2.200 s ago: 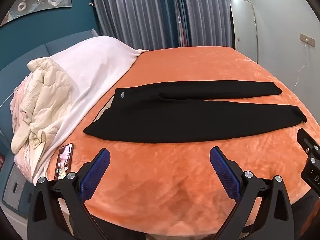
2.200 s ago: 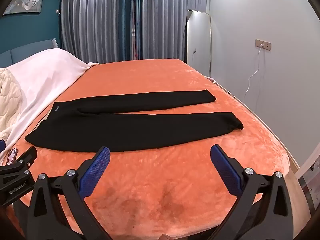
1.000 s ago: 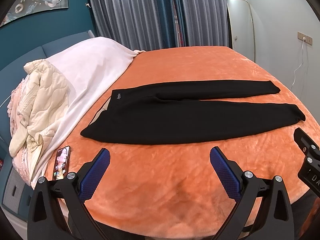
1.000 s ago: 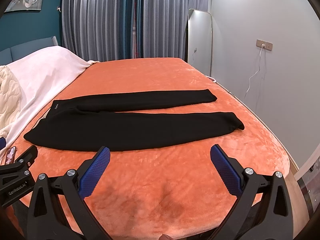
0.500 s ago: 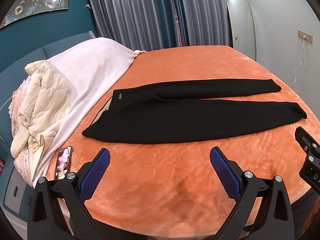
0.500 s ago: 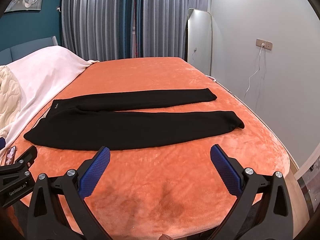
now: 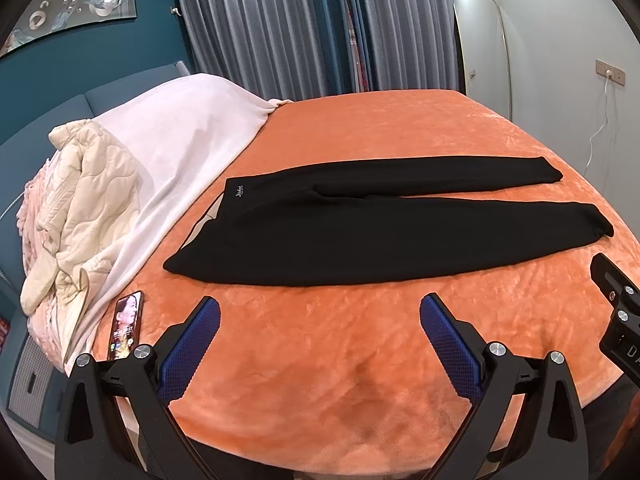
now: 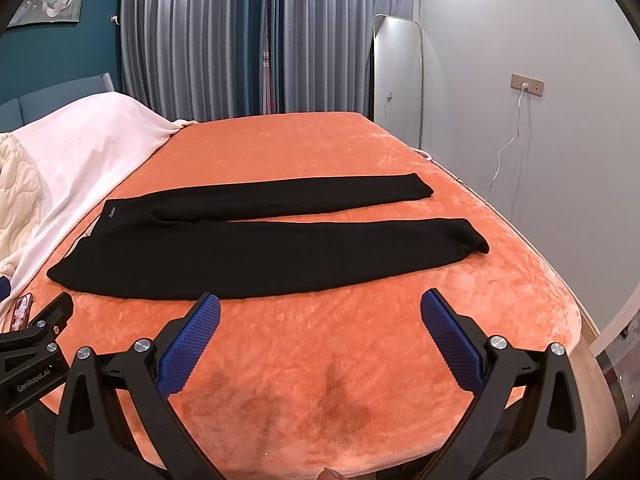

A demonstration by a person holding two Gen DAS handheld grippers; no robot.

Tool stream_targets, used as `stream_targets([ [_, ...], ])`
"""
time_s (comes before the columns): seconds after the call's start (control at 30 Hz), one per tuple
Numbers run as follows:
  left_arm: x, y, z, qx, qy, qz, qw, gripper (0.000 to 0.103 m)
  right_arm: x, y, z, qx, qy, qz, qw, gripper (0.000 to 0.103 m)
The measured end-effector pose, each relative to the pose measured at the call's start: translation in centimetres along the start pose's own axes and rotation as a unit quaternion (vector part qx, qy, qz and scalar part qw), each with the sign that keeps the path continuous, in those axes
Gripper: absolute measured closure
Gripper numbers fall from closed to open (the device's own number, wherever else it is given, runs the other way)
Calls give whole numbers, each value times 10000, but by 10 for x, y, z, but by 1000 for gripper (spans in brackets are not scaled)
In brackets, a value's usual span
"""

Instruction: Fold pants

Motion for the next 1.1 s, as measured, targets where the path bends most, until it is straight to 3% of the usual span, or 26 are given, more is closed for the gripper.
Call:
stream_targets([
  [1.1,-1,-1,-1,12,-13,26,10000,5,0,1,0,1,-5,14,10000,5],
])
Point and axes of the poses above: each gripper's, at about its wrist camera, not at the fingertips, and x roughly the way its jaws point, z to its left, y to its underside, the point moved 1 cm from there along x, roughly the way its jaws point, and after that the axes turned 15 degrees about y, right-handed, at the moved point
